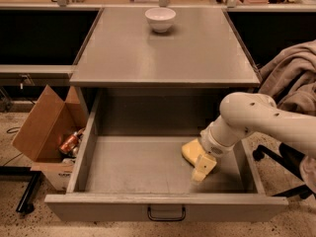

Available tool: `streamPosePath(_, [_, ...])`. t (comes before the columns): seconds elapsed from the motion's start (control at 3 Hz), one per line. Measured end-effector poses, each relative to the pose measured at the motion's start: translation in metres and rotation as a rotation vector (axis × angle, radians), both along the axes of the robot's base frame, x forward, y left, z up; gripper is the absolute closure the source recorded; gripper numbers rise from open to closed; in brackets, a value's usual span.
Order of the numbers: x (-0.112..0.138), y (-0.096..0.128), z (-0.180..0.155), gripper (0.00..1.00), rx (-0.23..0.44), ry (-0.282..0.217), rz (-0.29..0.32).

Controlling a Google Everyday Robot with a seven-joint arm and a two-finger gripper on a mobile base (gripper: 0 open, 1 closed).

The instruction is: Pick sponge from top drawer and place on counter

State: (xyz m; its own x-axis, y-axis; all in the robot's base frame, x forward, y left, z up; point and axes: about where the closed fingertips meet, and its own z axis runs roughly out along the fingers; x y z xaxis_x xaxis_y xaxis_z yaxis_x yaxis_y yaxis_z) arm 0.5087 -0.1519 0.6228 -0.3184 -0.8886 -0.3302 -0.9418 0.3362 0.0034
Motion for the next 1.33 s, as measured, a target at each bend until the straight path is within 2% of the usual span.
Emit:
streamPosePath(0.33, [-0.005, -0.003, -0.01, 0.0, 0.018, 0.017, -0.024])
streamPosePath(0.67, [-0.009, -0.009, -0.024, 0.17, 0.029, 0.03, -0.037])
streamPosePath(1.33, [-0.012, -0.011, -0.025, 0.63, 0.04, 0.036, -0.041])
